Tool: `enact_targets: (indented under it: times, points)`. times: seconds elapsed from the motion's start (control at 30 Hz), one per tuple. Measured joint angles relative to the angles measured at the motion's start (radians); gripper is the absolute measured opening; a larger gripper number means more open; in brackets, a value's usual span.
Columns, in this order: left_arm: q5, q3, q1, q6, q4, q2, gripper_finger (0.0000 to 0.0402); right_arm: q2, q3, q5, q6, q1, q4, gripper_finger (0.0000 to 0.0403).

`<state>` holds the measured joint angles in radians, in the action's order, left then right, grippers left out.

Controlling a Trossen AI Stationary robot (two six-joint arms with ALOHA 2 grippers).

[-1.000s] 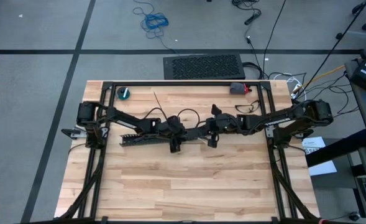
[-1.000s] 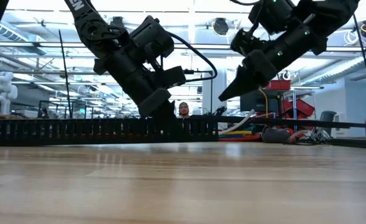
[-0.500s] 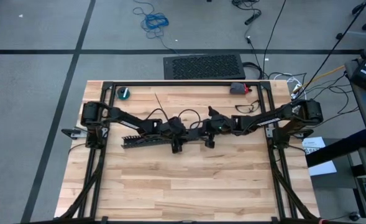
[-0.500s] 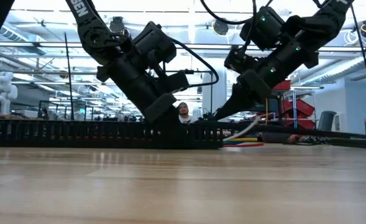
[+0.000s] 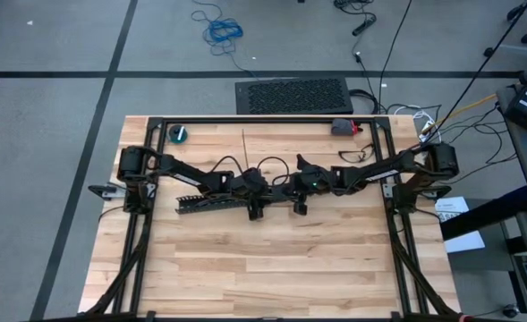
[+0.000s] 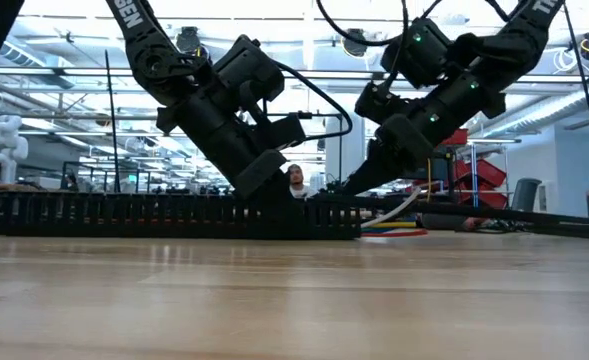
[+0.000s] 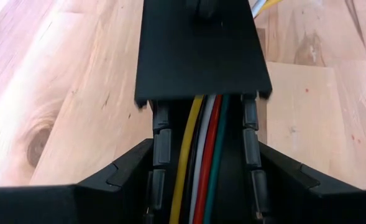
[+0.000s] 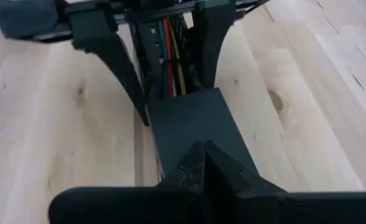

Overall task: Ziptie cables
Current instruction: Insert the cable duct cover

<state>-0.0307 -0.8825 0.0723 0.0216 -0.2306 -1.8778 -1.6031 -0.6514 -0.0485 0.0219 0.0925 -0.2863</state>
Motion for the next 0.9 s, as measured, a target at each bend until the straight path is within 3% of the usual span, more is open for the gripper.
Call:
enact_targets:
  times: [0.57,0.9]
  points:
    - [-0.035,-0.003,-0.003,0.027,-0.007,-0.002,0.0226,-0.152,-0.121,0.049,0.012,-0.004,0.021,0.0000]
    - [-0.057,-0.040,-0.002,-0.079,-0.056,0.004,0.0296,-0.153,-0.121,0.057,0.016,-0.004,0.032,0.0000]
